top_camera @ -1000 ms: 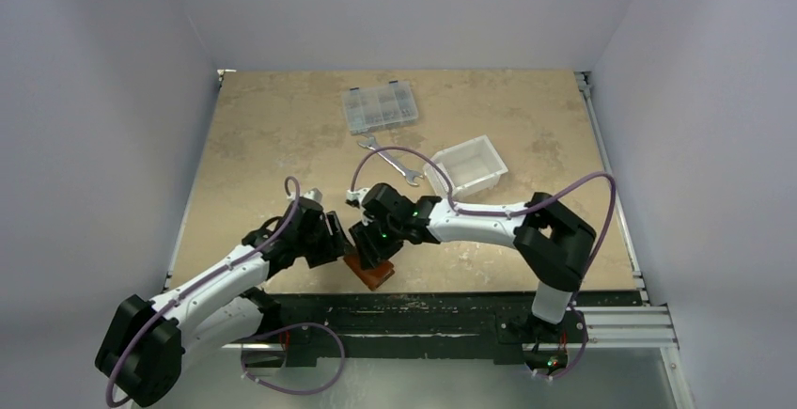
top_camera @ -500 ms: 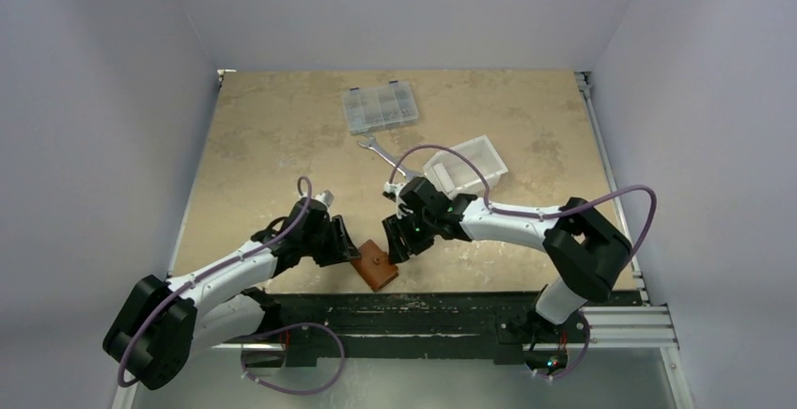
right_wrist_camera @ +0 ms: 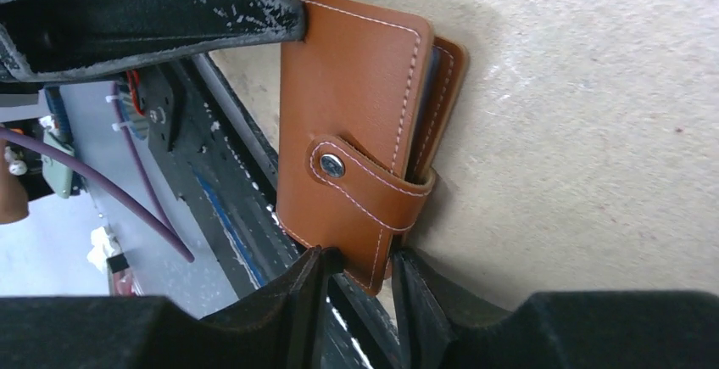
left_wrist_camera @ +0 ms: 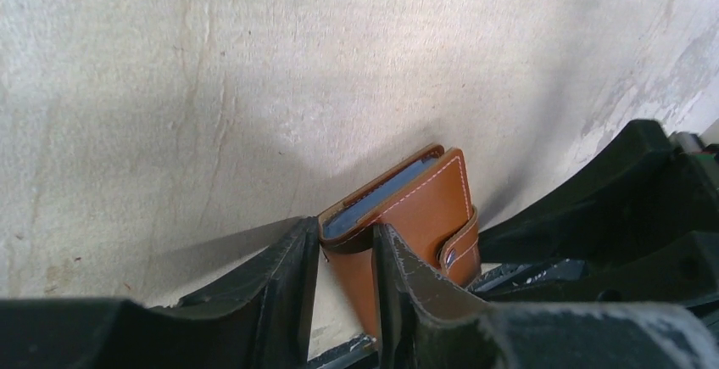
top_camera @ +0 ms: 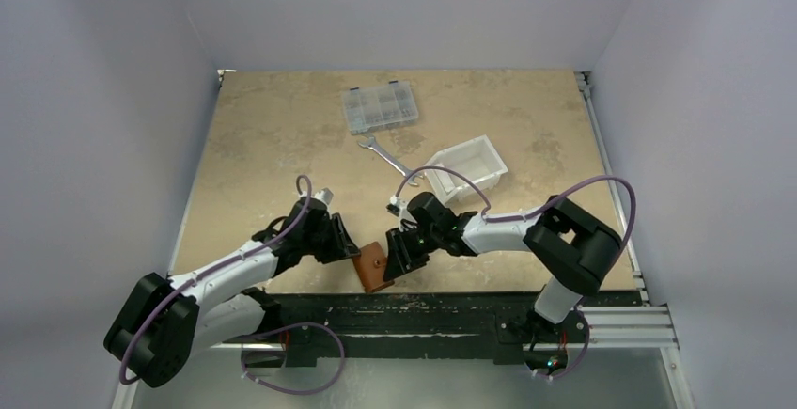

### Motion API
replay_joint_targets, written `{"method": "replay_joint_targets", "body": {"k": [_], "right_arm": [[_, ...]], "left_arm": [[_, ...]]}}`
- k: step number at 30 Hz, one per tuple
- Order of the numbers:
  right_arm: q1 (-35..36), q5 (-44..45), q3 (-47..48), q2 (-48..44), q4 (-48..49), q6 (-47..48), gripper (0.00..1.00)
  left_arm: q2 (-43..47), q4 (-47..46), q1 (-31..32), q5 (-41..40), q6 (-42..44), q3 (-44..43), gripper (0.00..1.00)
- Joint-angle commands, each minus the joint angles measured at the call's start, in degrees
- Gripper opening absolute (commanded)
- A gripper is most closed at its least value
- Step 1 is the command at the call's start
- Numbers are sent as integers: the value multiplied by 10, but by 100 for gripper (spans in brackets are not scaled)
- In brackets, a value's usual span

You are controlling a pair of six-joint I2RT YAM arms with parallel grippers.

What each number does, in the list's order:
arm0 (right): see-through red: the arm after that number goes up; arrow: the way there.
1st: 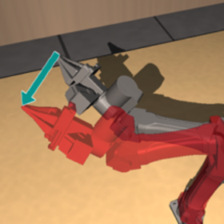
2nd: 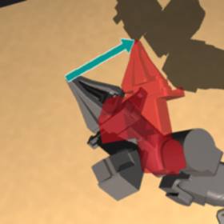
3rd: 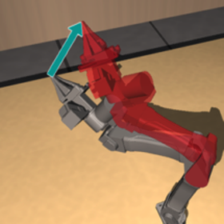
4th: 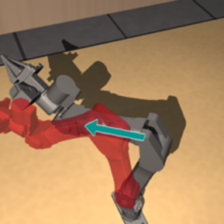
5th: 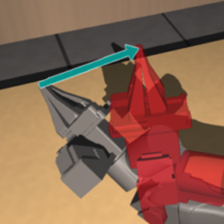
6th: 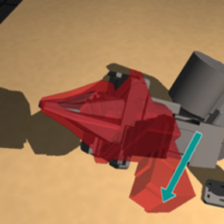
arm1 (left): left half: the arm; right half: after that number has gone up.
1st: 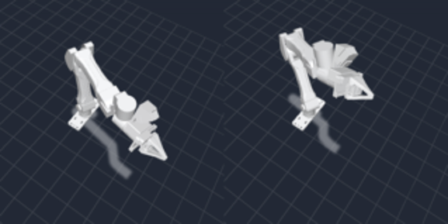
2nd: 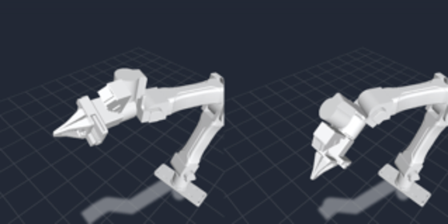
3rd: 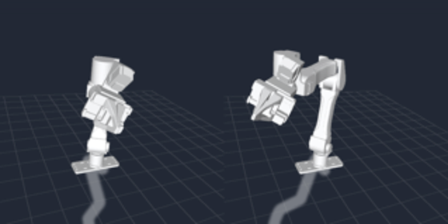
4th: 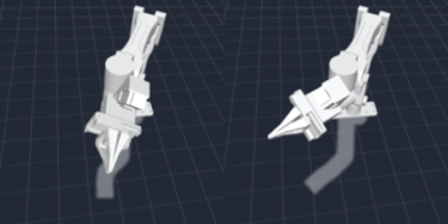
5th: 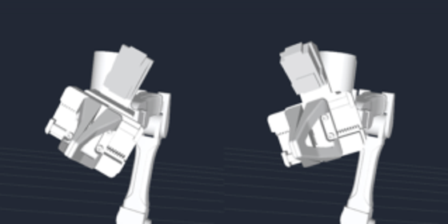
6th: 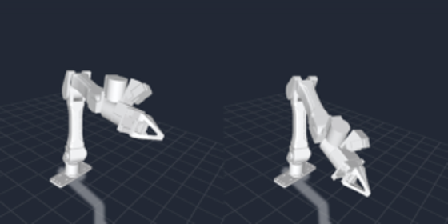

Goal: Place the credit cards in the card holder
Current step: Move the card holder to the center of the board.

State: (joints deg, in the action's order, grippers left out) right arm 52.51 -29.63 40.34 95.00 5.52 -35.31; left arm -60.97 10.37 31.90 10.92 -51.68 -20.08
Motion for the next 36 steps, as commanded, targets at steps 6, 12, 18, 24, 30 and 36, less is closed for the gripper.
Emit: {"method": "replay_joint_targets", "body": {"k": [6, 12, 18, 24, 30, 36], "right_arm": [[5, 84, 13, 4, 16, -16, 21], [-6, 53, 75, 47, 17, 0, 14], [4, 16, 37, 52, 115, -64, 32], [17, 52, -13, 41, 192, -137, 36], [31, 120, -20, 61, 237, -200, 27], [17, 159, -6, 76, 248, -222, 27]], "left_arm": [[-44, -23, 2, 32, 6, -9, 29], [-11, -1, 1, 13, 1, -15, 39], [5, 105, 0, -73, 30, -93, 65], [28, 183, 0, -136, 51, -159, 68], [57, 224, 0, -155, 49, -181, 67], [72, 163, 2, -89, -13, -69, 60]]}}
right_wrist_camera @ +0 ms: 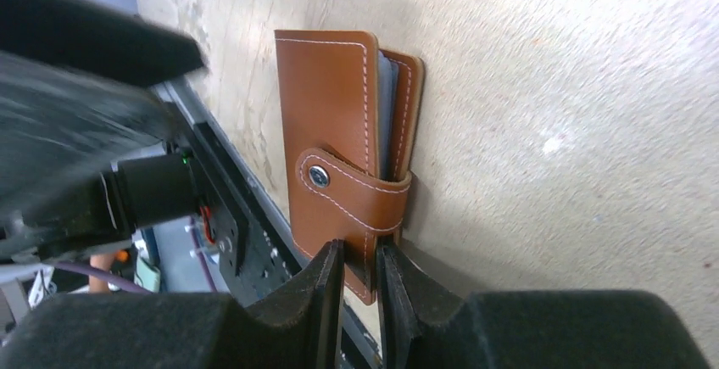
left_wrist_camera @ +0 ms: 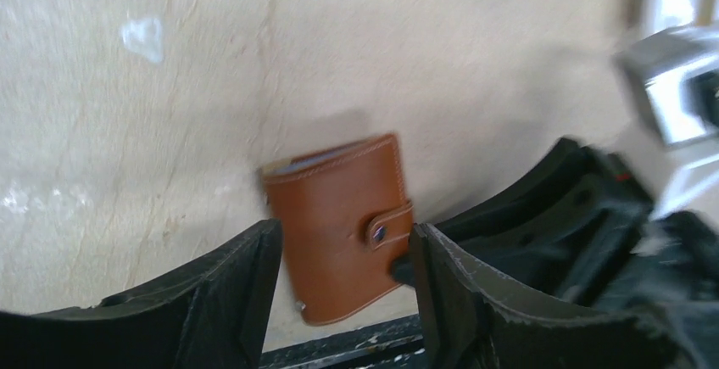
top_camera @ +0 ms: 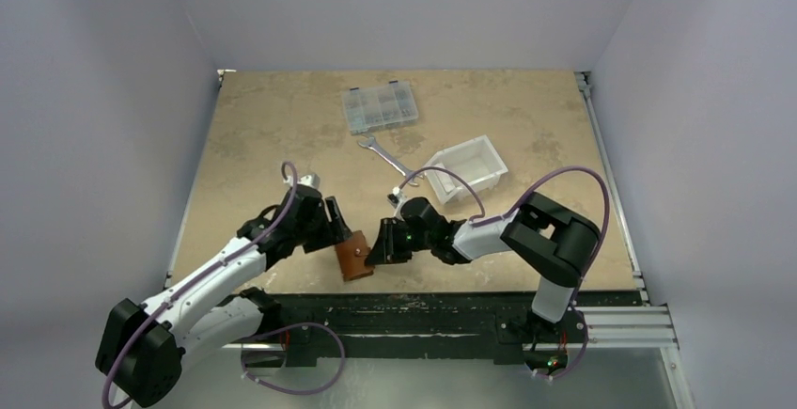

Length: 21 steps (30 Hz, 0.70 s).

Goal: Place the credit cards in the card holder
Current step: Move the card holder to the center of the board.

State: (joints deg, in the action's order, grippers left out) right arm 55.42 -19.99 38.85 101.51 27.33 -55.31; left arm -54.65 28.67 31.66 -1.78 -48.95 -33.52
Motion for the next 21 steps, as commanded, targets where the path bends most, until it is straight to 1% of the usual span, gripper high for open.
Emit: {"method": "replay_joint_targets", "body": {"k": [1, 4, 6, 8, 12, 14, 15, 17, 18, 21], "right_arm": [[-15, 65, 17, 17, 29, -18, 27], [-23, 67, 42, 33, 14, -2, 27], [-30, 73, 59, 40, 2, 12, 27], [-40, 78, 72, 45, -12, 28, 28], [-65, 80, 98, 48, -35, 69, 31], [-69, 56, 142, 66, -84, 116, 31], [-69, 57, 167, 76, -115, 147, 32], [-66, 33, 191, 95, -110, 171, 32], [-66, 13, 196, 106, -99, 169, 32], [-65, 0, 204, 119, -61, 144, 32]], "left_arm": [[10, -40, 4, 47, -50, 88, 60], [-2, -91, 3, 59, -64, 118, 60], [-24, -131, 3, 71, -63, 121, 59], [-56, -162, 3, 68, -56, 109, 57], [-132, -164, -2, 32, -29, 55, 53], [-151, -151, -7, 4, -21, 30, 53], [-155, -144, -14, -6, -18, 18, 54], [-165, -126, -36, -25, -4, -2, 58], [-172, -116, -53, -30, 3, -15, 60], [-203, -84, -108, -28, 36, -55, 67]]}}
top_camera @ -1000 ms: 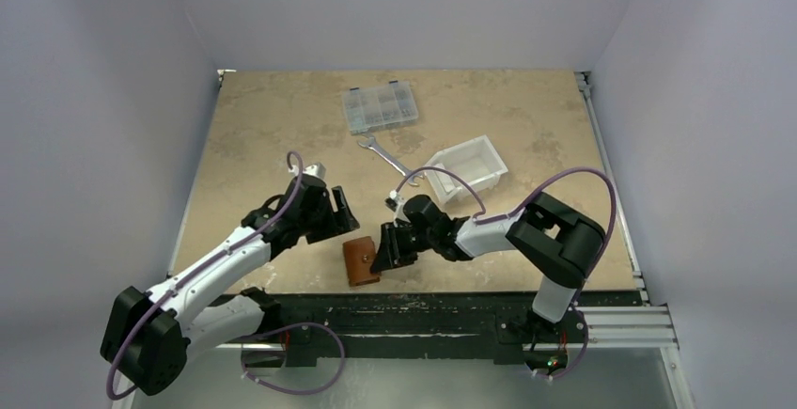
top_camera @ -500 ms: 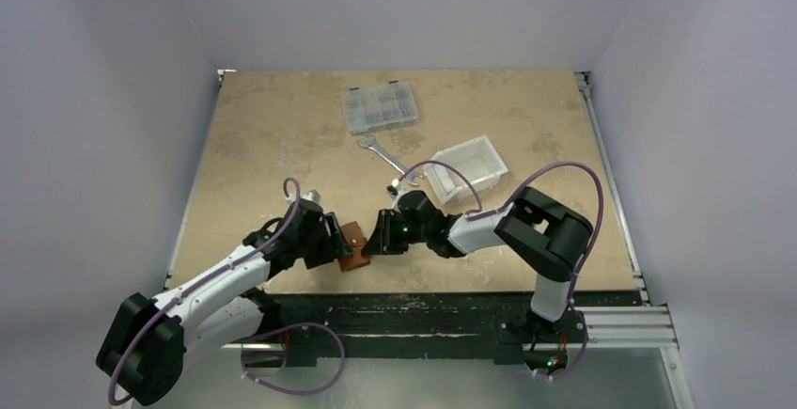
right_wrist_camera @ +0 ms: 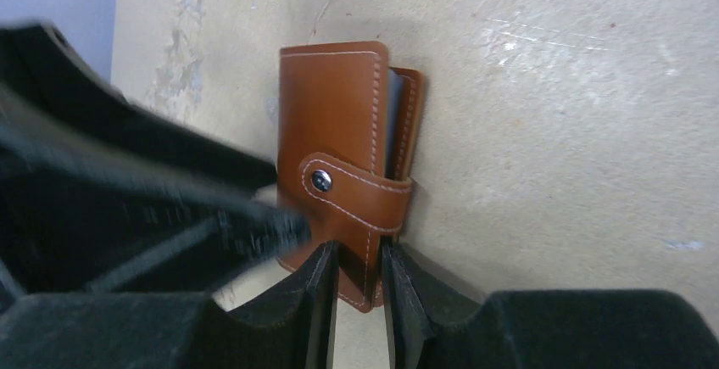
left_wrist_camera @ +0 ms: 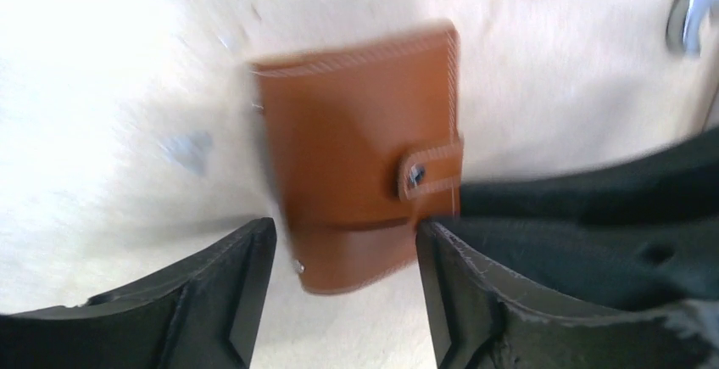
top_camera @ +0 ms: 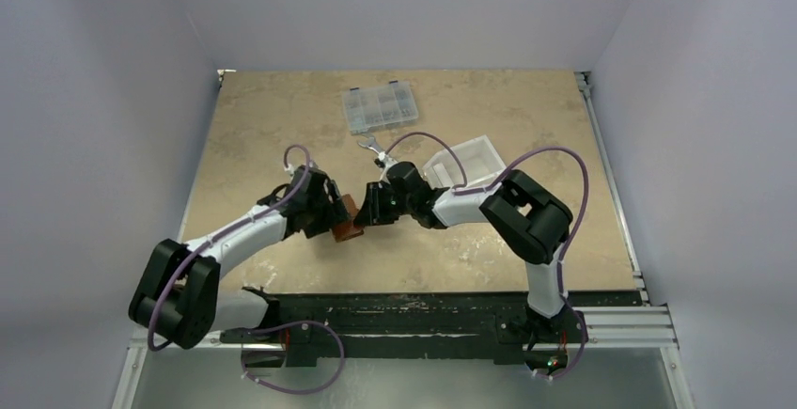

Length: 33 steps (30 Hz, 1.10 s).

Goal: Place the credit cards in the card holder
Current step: Move the card holder to the center of the board.

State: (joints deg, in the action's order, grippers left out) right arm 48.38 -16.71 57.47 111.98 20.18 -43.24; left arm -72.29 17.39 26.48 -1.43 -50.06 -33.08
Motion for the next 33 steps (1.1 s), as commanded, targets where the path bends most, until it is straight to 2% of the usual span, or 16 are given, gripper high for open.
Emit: {"method": "replay_joint_targets", "body": {"k": [1, 4, 6, 9, 11, 15, 19, 24, 30, 33], "right_arm": [[6, -35, 20, 17, 28, 9, 31], [9, -39, 22, 28, 84, -44, 31], [10, -36, 27, 36, 113, -67, 32], [9, -35, 39, 49, 124, -98, 34], [7, -32, 42, 56, 145, -118, 34], [11, -3, 43, 61, 174, -135, 35], [7, -9, 81, 91, 169, -129, 37], [-7, 29, 163, 129, 121, -83, 40], [-27, 74, 268, 195, 90, -49, 43], [-41, 72, 311, 223, 88, -35, 43]], "left_arm": [[-38, 37, -74, -25, 54, -74, 70], [-75, 30, -117, -14, 61, -101, 76], [-111, 6, -129, -6, 64, -115, 76], [-182, -36, -138, 84, 59, -143, 75], [-207, -99, -138, 154, 25, -141, 75], [-237, -165, -138, 198, -3, -155, 75], [-302, -147, -142, 232, 18, -221, 74], [-364, -126, -156, 256, 32, -301, 75], [-450, -62, -192, 242, 57, -428, 75], [-485, -20, -208, 244, 90, -513, 79]]}}
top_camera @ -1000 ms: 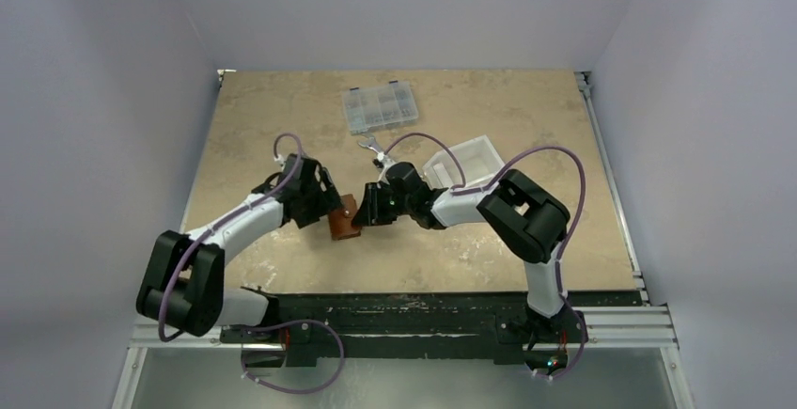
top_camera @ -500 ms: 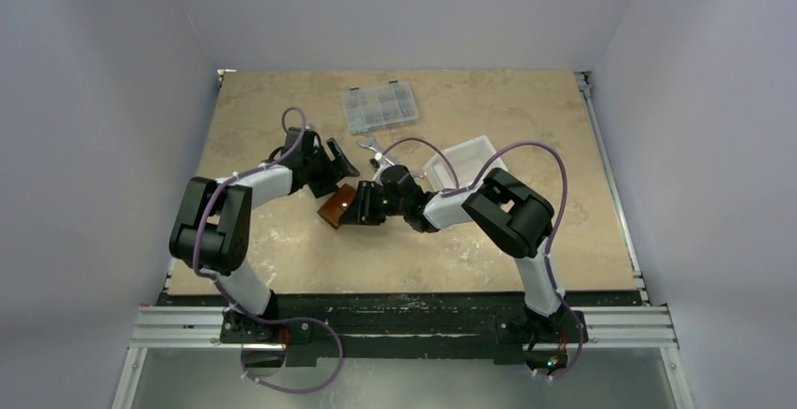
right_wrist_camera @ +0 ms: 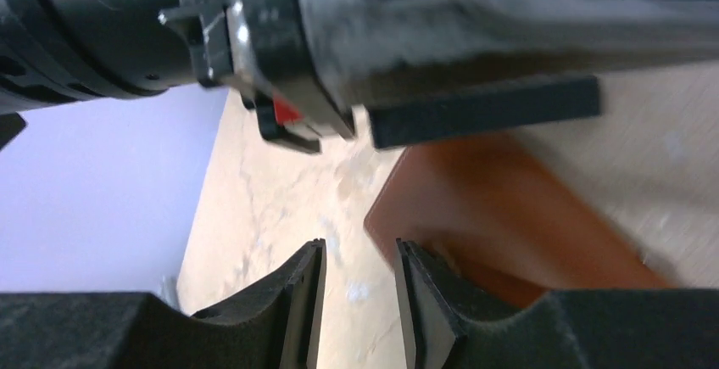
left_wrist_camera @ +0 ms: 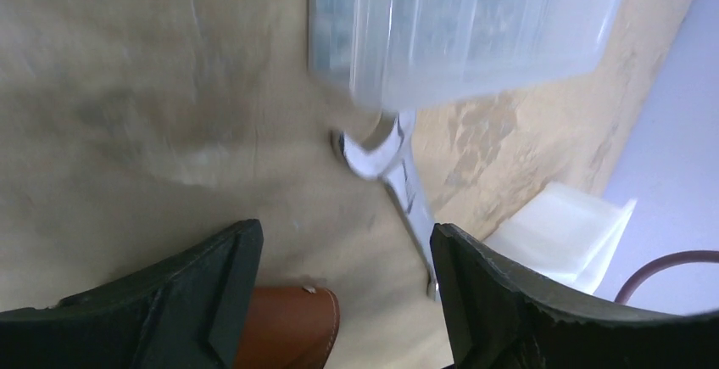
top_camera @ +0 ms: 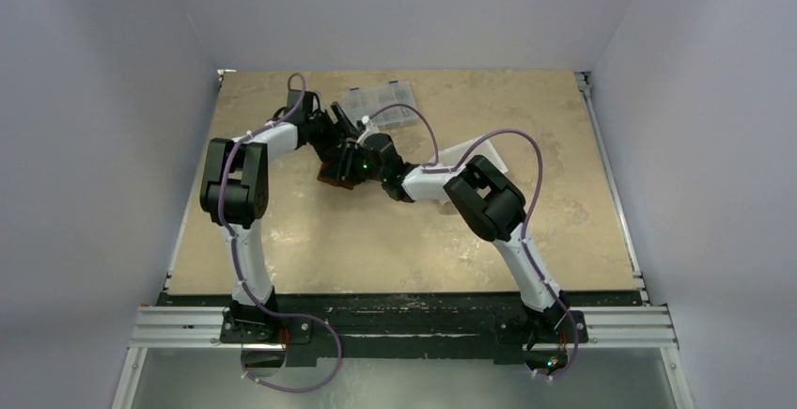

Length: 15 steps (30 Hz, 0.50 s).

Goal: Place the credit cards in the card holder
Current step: Move the card holder to the center of the board.

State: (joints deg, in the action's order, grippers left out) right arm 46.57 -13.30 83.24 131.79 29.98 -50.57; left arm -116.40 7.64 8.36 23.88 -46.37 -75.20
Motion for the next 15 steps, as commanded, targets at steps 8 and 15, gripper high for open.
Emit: {"method": "replay_joint_targets", "body": {"k": [8, 15], "right_arm": [[-30, 2, 55, -55, -82, 140, 48], [-35, 61, -45, -315, -267, 252, 60]], "left_arm": [[-29, 263, -49, -39, 155, -290, 83], [154, 272, -49, -10, 188, -242, 92]]}}
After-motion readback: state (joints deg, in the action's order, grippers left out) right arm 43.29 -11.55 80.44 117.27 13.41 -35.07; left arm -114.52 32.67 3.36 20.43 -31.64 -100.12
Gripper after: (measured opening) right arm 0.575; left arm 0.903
